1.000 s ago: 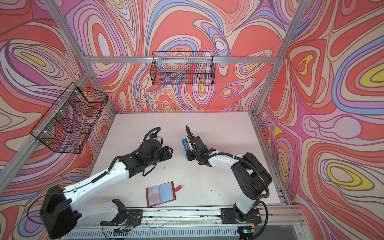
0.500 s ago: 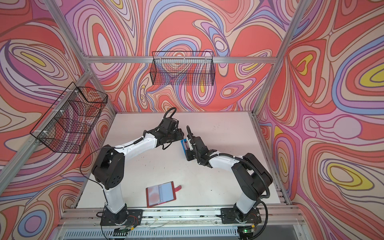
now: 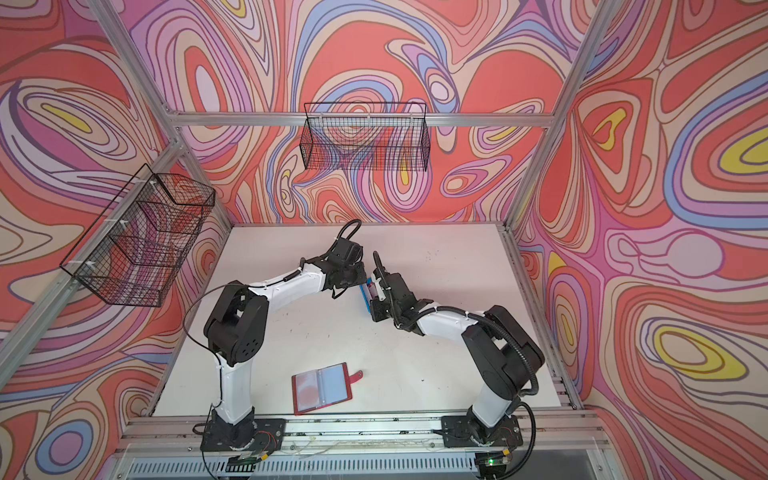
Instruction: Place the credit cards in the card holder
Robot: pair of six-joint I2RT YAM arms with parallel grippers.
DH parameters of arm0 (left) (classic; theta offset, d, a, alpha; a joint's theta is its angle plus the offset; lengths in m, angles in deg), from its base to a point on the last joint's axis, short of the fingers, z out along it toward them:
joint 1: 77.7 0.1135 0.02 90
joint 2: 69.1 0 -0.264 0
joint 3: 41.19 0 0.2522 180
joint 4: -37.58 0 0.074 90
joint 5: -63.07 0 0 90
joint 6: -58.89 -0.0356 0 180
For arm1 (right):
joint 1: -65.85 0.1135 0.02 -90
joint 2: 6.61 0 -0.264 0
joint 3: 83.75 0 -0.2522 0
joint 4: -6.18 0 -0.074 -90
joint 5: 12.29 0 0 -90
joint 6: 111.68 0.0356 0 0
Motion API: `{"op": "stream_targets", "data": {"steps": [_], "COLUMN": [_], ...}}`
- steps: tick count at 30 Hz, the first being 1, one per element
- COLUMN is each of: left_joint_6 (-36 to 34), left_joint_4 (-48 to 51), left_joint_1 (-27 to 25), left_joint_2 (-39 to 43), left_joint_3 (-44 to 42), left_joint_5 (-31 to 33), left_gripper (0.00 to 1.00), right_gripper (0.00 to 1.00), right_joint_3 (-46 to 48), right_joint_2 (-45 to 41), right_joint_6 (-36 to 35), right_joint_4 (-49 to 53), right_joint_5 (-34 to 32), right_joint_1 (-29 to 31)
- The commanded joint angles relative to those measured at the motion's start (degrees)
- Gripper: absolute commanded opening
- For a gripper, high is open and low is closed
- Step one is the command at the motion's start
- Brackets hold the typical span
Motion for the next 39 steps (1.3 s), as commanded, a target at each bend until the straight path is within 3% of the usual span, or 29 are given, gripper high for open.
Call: {"op": "stream_targets", "data": {"steps": [1,12,17,22,26,31,39], "left_joint_6": [0.06,0.58,-0.53,-0.45,-1.29,-1.94,-1.76], "left_joint_4": [0.57,-1.56,-6.19,-8.14,-6.36,-4.45,-5.70], "left_joint_1": [0.19,0.20,0.17,0.27,0.82,1.26,1.26], "left_joint_2": [1.32,4.55,5.62,6.85,4.54,1.84,1.29], "left_joint_3": [-1.59,-6.08,-8.67,-10.13,-6.42,-2.86,-4.83], "left_joint_5": [1.20,-0.15,-4.93,-3.94,-3.30,-3.13,-4.61], "left_gripper": [0.38,0.28,0.24,0.30,0.33,0.34,0.31], "right_gripper": [0.00,0.00,0.00,0.00,0.00,0.00,0.00], "right_joint_3": [0.40,1.26,1.92,1.92,1.88,1.89,1.81], "right_joint_2": [0.96,1.49,1.31,1.14,1.09,1.21,1.58], "right_joint_6": [0.80,4.07,5.07,4.65,4.05,3.97,4.21], "right_joint_4": [-1.24,-2.79,-3.72,-3.71,-3.49,-3.60,-3.87], "right_joint_5": [1.10,3.23,4.98,5.38,5.59,5.77,5.95], "right_joint_1": [0.28,-1.35,-2.67,-2.77,-2.76,-2.76,-2.80]}}
